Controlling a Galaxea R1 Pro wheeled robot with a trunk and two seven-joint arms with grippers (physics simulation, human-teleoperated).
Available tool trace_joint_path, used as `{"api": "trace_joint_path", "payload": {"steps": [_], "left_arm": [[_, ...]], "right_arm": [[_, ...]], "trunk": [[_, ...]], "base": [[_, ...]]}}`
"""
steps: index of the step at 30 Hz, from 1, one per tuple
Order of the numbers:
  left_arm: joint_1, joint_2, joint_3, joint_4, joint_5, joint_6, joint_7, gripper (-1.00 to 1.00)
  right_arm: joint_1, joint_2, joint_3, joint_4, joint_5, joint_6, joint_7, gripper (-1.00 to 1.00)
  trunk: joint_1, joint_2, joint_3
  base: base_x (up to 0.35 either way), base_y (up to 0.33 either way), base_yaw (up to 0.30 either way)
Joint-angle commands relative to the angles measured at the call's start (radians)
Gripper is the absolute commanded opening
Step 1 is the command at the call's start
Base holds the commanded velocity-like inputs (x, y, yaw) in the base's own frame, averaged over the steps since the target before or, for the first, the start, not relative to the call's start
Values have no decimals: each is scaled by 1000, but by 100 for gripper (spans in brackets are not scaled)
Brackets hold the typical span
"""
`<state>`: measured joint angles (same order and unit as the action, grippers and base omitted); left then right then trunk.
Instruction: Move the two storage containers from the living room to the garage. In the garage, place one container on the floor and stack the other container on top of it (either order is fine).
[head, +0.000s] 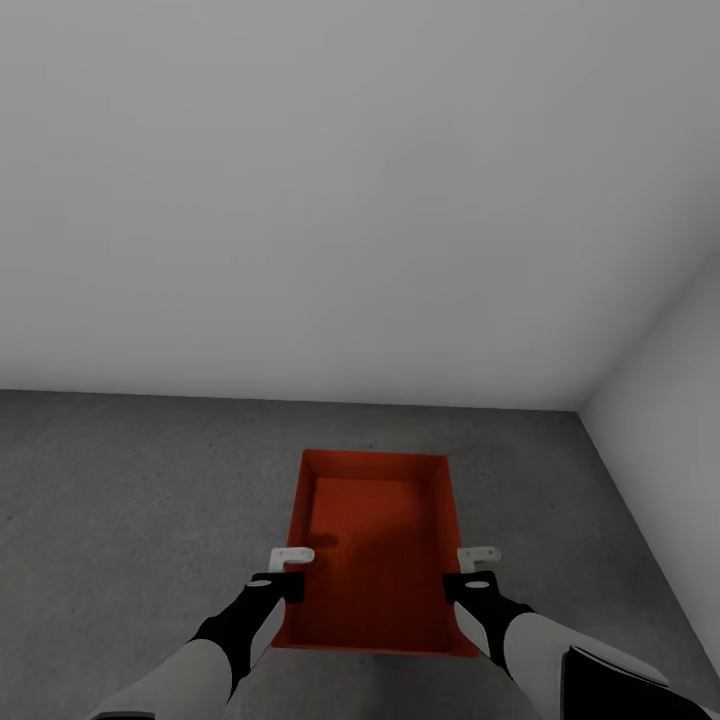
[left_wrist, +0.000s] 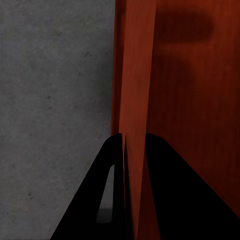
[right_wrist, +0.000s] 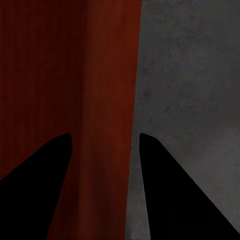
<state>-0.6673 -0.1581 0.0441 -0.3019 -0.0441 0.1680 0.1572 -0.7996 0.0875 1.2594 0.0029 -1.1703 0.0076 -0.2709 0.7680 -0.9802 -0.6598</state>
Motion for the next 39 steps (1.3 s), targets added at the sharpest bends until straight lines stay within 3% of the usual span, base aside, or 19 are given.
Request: {"api": "trace_joint_path", "payload": {"steps": [1,8,14,35,39], "left_arm": [[0,1,20,1,-3,7,1,-100],[0,2,20,1,-3,7,1,-100],[0,1,20,1,-3,7,1,-100],[0,0,20,2,-3,7,1,-100],[0,0,20,1,-3,7,1,-100]], "right_arm": [[-1,-2,3,14,6,-6,-5,-100],[-1,-3,3,14,6,-6,-5,-100],[-1,-3,3,14,6,-6,-5,-100],[-1,-3,3,14,6,-6,-5,-100],[-1,-3,3,14,6,-6,-5,-100]], "trunk": [[4,-8,-4],[31,-57,-26],[31,-57,-26],[111,-204,-92],[111,-204,-92]], "base": [[0,0,0],[0,0,0],[0,0,0],[0,0,0],[0,0,0]]}}
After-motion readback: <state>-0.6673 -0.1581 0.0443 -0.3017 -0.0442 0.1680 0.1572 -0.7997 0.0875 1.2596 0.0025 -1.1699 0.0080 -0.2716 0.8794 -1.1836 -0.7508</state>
